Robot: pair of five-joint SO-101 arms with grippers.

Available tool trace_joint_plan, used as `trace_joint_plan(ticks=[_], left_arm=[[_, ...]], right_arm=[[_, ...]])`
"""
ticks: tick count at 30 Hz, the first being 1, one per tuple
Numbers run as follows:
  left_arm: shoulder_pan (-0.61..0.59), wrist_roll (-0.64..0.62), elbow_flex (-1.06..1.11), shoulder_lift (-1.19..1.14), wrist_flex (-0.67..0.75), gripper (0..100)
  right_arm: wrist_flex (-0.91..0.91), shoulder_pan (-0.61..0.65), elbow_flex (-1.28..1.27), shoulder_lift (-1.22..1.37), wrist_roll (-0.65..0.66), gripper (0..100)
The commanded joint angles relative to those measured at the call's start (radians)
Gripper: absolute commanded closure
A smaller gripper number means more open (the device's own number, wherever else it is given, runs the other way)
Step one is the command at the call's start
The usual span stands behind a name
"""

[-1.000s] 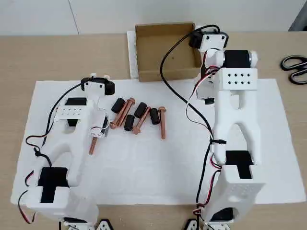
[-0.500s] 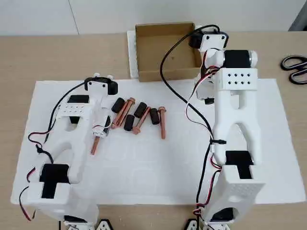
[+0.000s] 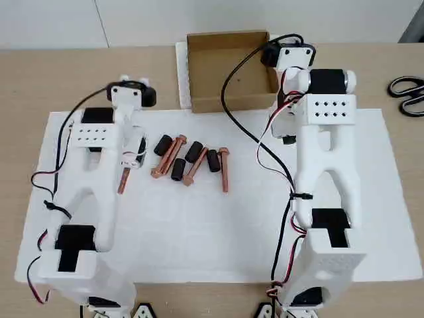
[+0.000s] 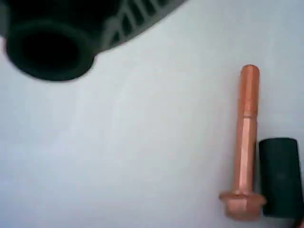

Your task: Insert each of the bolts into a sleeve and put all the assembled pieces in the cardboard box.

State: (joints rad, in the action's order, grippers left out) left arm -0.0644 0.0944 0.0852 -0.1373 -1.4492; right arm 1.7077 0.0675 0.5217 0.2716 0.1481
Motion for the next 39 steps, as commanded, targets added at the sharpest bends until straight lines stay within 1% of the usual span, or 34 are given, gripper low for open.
trace_joint_plan(ticks=[1,4,6,9,14,17,20,24,27,30,32,36,39], left_arm=[[-0.002,0.0,-0.131,0.006,-0.071,99],[0.002,0.0,-0.239,0.006,-0.15,99],[0.002,-0.005,-0.328,0.006,-0.224,99],[0.002,-0.058,-0.466,0.006,-0.299,99],[0.002,-0.072,-0.604,0.04,-0.304,99],[0.012,-0.075,-0.647,0.126,-0.302,99],[0.034,-0.078,-0.7,0.247,-0.287,99],[0.129,-0.078,-0.72,0.416,-0.282,99],[0.189,-0.098,-0.719,0.516,-0.285,99],[0.204,-0.215,-0.704,0.568,-0.285,99],[0.201,-0.282,-0.665,0.585,-0.284,99],[0.204,-0.362,-0.581,0.595,-0.281,99],[0.206,-0.405,-0.524,0.595,-0.281,99]], right_arm=[[0.012,0.008,0.009,-0.07,-0.002,99.5],[0.008,0.008,0.011,-0.087,-0.002,99.5],[0.01,0.008,0.011,-0.142,-0.002,99.5],[0.01,0.008,0.011,-0.265,-0.003,99.5],[0.004,0.007,0.005,-0.469,-0.049,99.3],[0.012,0.004,-0.011,-0.565,-0.049,99.3],[0.012,0.007,-0.081,-0.674,-0.048,99.2],[-0.036,0.007,-0.281,-0.865,-0.044,99.1],[-0.133,0.007,-0.477,-1.058,-0.025,99.1],[-0.282,0.027,-0.724,-1.254,0.084,99.5],[-0.397,0.042,-0.908,-1.348,0.124,99.5],[-0.567,0.033,-1.158,-1.465,0.123,99.5],[-0.613,0.033,-1.26,-1.518,0.121,99.5]])
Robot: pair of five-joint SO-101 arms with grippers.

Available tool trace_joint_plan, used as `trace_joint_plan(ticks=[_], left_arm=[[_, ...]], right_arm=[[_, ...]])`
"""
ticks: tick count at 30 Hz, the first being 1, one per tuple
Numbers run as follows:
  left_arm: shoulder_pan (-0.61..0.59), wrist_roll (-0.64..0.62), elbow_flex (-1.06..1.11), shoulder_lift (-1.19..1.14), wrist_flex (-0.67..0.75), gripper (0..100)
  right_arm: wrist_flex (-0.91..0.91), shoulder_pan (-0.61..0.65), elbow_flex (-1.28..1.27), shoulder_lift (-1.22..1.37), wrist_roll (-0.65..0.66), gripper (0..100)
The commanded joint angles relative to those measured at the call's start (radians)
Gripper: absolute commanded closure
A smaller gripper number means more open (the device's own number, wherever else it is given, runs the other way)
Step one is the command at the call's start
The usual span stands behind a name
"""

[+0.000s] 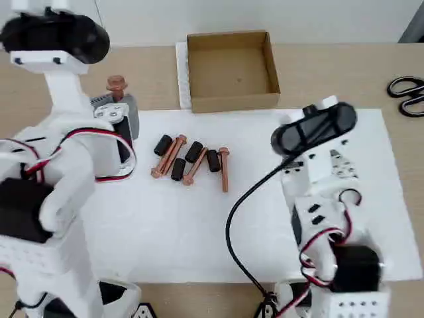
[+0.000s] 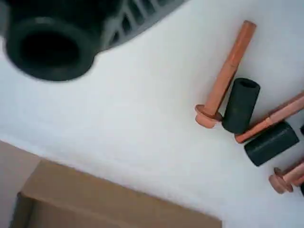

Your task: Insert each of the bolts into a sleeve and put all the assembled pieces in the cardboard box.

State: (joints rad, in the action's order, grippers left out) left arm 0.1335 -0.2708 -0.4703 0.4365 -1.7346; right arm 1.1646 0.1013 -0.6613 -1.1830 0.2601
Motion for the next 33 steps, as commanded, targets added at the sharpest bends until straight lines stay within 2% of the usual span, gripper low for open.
trace_joint_plan(ticks=[1,16,19,24,29,33], left_arm=[[0.009,-0.049,0.047,0.021,0.005,99],[0.009,-0.06,0.067,0.021,0.04,99],[0.009,-0.115,0.068,0.014,0.043,99],[0.009,-0.15,0.156,0.02,0.143,99],[0.009,-0.15,0.306,0.021,0.232,99],[0.011,-0.152,0.367,0.021,0.311,99]], right_arm=[[-0.071,-0.001,-0.097,-0.076,0.009,99.5],[-0.005,0.002,-0.164,-0.134,0.008,99.5],[-0.008,0.002,-0.135,-0.24,0.008,99.5],[-0.079,0.041,-0.224,-0.429,0.008,99.5],[-0.12,0.047,-0.443,-0.622,0.008,99.5],[-0.113,0.044,-0.529,-0.624,0.005,99.5]])
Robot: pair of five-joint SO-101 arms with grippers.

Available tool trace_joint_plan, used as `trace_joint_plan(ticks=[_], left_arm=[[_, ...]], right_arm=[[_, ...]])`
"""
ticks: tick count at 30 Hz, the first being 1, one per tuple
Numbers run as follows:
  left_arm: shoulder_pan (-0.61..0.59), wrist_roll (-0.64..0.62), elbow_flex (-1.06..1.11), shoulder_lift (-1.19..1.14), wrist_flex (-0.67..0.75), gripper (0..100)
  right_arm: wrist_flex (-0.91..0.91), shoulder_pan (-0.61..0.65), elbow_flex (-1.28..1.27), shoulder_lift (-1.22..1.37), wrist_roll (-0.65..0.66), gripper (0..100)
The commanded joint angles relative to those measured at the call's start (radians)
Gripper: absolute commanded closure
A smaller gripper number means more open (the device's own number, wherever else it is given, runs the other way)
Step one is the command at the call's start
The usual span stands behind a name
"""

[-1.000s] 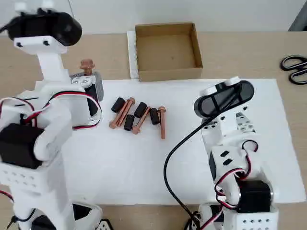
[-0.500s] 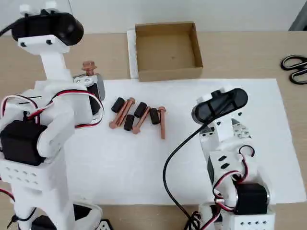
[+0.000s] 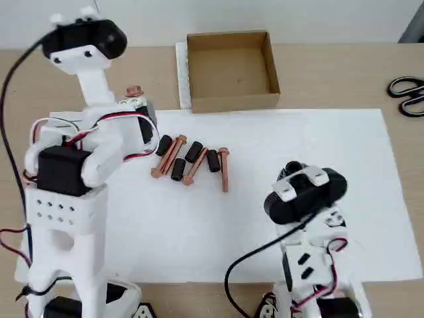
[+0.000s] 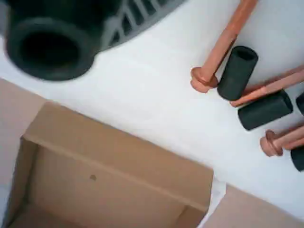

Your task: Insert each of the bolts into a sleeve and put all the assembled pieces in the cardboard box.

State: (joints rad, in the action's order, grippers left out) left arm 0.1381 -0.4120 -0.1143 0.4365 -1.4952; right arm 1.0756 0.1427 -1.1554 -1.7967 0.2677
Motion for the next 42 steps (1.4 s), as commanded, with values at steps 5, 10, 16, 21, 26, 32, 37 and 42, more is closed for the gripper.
trace_joint_plan(ticks=[5,10,16,21,26,32,37,42], left_arm=[[0.006,-0.046,0.018,0.018,0.135,99],[0.037,-0.081,0.019,0.014,0.157,99],[0.167,-0.081,0.044,0.012,0.238,99],[0.215,-0.078,0.205,0.018,0.423,99],[0.227,-0.081,0.295,0.021,0.629,99],[0.295,-0.08,0.295,0.023,0.611,99],[0.391,-0.075,0.297,0.117,0.485,99],[0.448,0.009,0.3,0.302,0.393,99]], right_arm=[[-0.093,0.007,-0.146,-0.018,-0.224,99.5],[-0.174,0.007,-0.206,-0.018,-0.47,99.5],[-0.259,0.008,-0.226,-0.018,-0.526,99.4],[-0.325,0.036,-0.207,-0.018,-0.477,99.4],[-0.257,0.145,-0.193,-0.016,-0.453,99.4],[-0.222,0.257,-0.196,-0.012,-0.376,99.4],[-0.229,0.317,-0.219,-0.016,-0.325,99.4],[-0.229,0.318,-0.227,-0.016,-0.325,99.4]])
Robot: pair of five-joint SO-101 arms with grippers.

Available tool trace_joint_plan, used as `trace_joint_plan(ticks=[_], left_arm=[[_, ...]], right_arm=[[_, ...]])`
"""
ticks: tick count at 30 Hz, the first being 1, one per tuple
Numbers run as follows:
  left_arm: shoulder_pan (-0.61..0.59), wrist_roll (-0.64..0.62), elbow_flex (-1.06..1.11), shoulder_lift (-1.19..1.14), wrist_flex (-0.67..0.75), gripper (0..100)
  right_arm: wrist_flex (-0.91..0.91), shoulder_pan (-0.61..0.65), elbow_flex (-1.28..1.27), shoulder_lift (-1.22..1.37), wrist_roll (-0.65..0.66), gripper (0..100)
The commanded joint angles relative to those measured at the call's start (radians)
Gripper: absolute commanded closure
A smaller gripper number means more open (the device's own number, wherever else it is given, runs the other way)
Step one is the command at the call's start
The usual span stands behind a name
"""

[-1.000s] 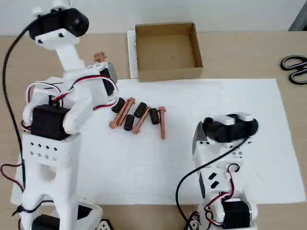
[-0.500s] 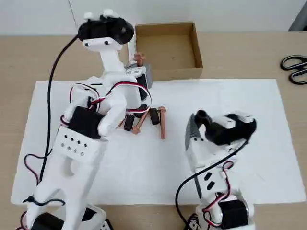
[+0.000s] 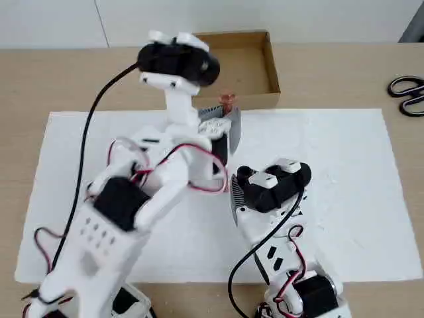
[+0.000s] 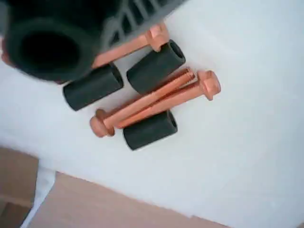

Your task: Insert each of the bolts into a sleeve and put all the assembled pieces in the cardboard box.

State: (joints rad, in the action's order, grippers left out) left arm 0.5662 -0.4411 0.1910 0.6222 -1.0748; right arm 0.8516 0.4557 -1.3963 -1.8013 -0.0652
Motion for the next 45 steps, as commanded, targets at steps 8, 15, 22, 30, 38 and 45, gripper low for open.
trace_joint_plan(ticks=[8,15,22,30,38,45], left_arm=[[-0.04,0.041,0.352,0.215,0.224,99],[-0.055,0.043,0.634,0.285,0.629,99],[-0.017,0.04,0.665,0.29,0.664,99],[0.038,0.04,0.665,0.288,0.664,99],[0.064,0.04,0.67,0.285,0.664,99],[0.066,0.04,0.673,0.284,0.663,99]], right_arm=[[-0.005,0.004,0.014,-0.012,0.006,99.4],[-0.005,0.008,0.014,-0.012,0.005,99.4],[-0.005,0.008,0.009,-0.012,0.003,99.5],[-0.005,0.008,0.008,-0.012,0.003,99.5],[-0.005,0.008,0.008,-0.012,0.002,99.5],[-0.005,0.008,0.008,-0.01,0.002,99.5]])
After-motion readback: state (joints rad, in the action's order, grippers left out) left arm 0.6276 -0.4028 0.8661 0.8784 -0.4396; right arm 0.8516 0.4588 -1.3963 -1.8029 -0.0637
